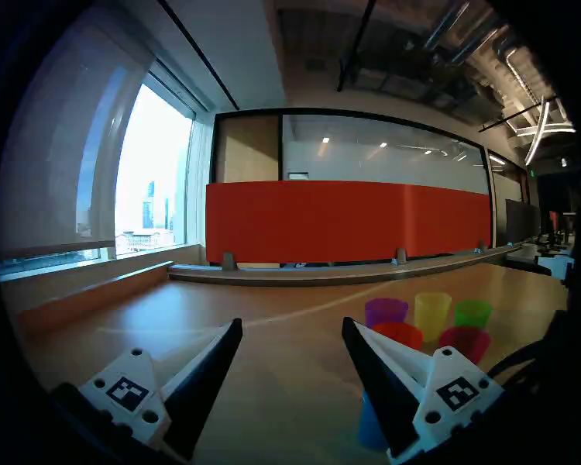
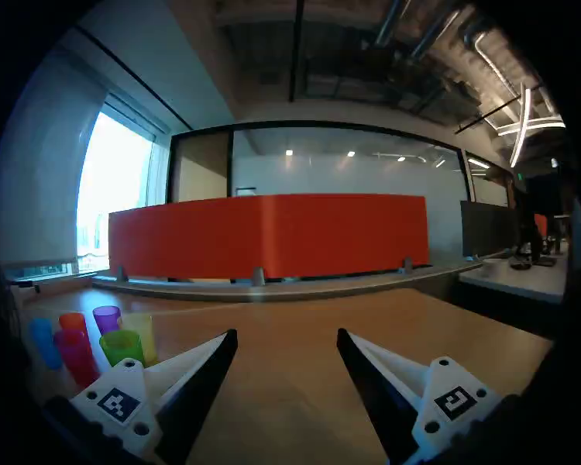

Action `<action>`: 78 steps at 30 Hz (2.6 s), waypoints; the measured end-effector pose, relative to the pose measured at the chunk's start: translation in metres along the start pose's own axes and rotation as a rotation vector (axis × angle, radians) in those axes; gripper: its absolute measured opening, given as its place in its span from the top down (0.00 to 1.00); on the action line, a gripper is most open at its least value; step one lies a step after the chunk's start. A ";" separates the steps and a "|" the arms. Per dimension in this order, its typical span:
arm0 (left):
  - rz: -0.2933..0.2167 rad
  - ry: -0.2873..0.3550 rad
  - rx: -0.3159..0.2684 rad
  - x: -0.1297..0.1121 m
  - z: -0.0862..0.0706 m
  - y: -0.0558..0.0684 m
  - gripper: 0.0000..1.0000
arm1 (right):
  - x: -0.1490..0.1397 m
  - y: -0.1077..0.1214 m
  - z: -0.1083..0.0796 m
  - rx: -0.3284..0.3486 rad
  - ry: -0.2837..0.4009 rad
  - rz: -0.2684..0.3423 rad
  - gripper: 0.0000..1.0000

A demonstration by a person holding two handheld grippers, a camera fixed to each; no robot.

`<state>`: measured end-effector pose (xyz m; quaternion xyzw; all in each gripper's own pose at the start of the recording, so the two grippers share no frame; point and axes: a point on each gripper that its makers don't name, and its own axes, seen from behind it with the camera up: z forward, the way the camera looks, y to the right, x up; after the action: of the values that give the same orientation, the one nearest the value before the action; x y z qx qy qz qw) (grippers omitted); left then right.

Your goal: Pour water

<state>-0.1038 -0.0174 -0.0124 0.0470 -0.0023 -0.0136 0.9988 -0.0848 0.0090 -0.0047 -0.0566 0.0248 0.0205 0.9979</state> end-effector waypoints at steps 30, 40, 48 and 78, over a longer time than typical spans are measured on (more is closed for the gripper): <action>0.000 0.000 0.000 0.000 0.000 -0.001 0.04 | -0.001 -0.003 -0.001 -0.002 -0.007 -0.030 0.01; 0.000 0.000 0.000 0.000 0.000 -0.001 0.04 | 0.000 -0.003 -0.001 -0.002 -0.007 -0.031 0.01; 0.000 0.000 0.000 0.000 0.000 0.000 0.04 | 0.000 -0.004 -0.001 -0.002 -0.008 -0.031 0.01; 0.000 0.000 -0.001 0.001 0.001 0.000 0.04 | 0.001 -0.004 -0.002 -0.002 -0.008 -0.030 0.01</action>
<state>-0.1028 -0.0176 -0.0111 0.0467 -0.0022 -0.0137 0.9988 -0.0840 0.0044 -0.0057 -0.0578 0.0200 0.0055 0.9981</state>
